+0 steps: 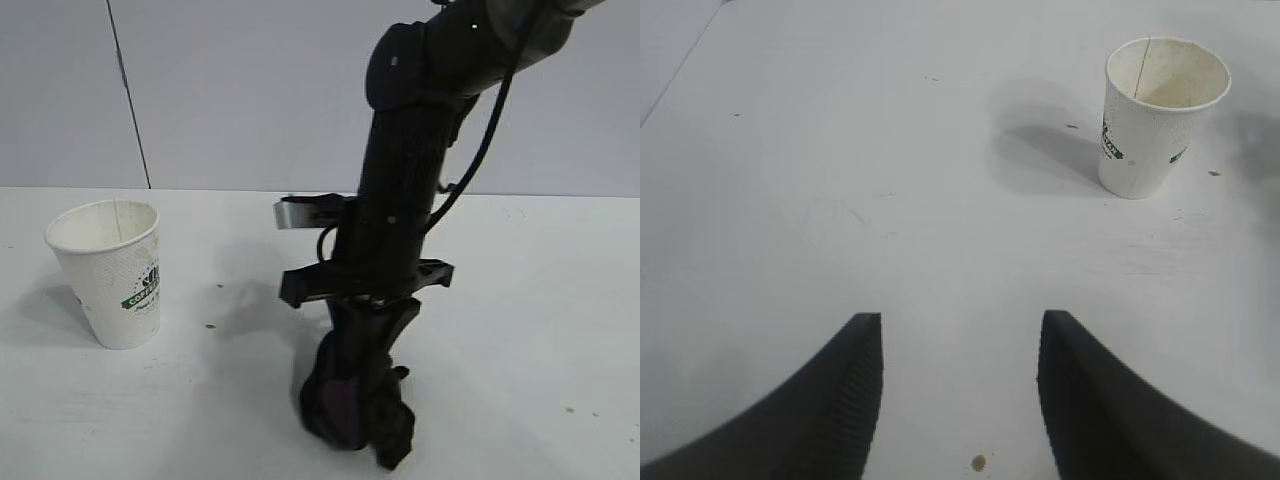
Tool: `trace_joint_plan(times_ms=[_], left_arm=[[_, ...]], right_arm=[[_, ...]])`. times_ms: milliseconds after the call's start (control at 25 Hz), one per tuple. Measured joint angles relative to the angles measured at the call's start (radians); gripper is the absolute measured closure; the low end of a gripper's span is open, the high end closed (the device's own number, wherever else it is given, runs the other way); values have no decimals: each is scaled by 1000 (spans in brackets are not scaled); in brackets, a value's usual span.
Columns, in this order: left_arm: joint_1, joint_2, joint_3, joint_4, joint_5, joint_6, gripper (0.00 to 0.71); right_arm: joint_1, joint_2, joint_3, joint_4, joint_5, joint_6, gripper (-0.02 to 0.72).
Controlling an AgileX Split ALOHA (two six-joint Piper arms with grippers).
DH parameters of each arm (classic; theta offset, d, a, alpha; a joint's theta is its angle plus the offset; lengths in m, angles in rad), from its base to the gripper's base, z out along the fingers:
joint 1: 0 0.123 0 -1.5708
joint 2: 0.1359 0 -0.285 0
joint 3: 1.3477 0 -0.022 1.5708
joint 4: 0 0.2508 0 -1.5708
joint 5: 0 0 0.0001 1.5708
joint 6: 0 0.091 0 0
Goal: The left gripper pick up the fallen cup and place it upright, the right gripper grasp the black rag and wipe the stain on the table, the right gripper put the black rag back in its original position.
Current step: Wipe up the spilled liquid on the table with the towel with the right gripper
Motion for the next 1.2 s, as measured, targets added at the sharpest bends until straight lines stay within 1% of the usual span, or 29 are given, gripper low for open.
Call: trace_joint_plan(times_ms=[80, 200, 240, 320, 360, 400, 480, 520, 600, 640, 800, 880, 920, 1000, 1120, 1200], left_arm=[[0, 0, 0, 0, 0, 0, 357], [0, 0, 0, 0, 0, 0, 357], [0, 0, 0, 0, 0, 0, 357], [0, 0, 0, 0, 0, 0, 357], [0, 0, 0, 0, 0, 0, 357], [0, 0, 0, 0, 0, 0, 357], [0, 0, 0, 0, 0, 0, 357], [0, 0, 0, 0, 0, 0, 357], [0, 0, 0, 0, 0, 0, 357], [0, 0, 0, 0, 0, 0, 357], [0, 0, 0, 0, 0, 0, 357], [0, 0, 0, 0, 0, 0, 357], [0, 0, 0, 0, 0, 0, 357], [0, 0, 0, 0, 0, 0, 357], [0, 0, 0, 0, 0, 0, 357], [0, 0, 0, 0, 0, 0, 357]], right_arm=[[0, -1, 4, -118, 13, 57, 621], [-14, -4, 7, -276, 18, 169, 621], [-24, -4, 7, -315, 10, 204, 621], [-64, -5, 8, -353, -36, 259, 621], [-88, -5, 8, -353, -59, 276, 621], [-109, -6, 9, -340, -87, 288, 621], [-155, -11, 9, -271, -130, 288, 621], [-170, -11, 9, -228, -143, 278, 621], [-189, -11, 9, -166, -164, 241, 621], [-191, -12, 9, -149, -178, 232, 621], [-190, -16, 7, -88, -234, 232, 621], [-190, -22, -2, -67, -253, 232, 619], [-190, -25, -10, -61, -256, 232, 604], [-190, -32, -30, -56, -254, 232, 527], [-190, -37, -65, -55, -225, 232, 308], [-190, -39, -84, -55, -200, 232, 199]])
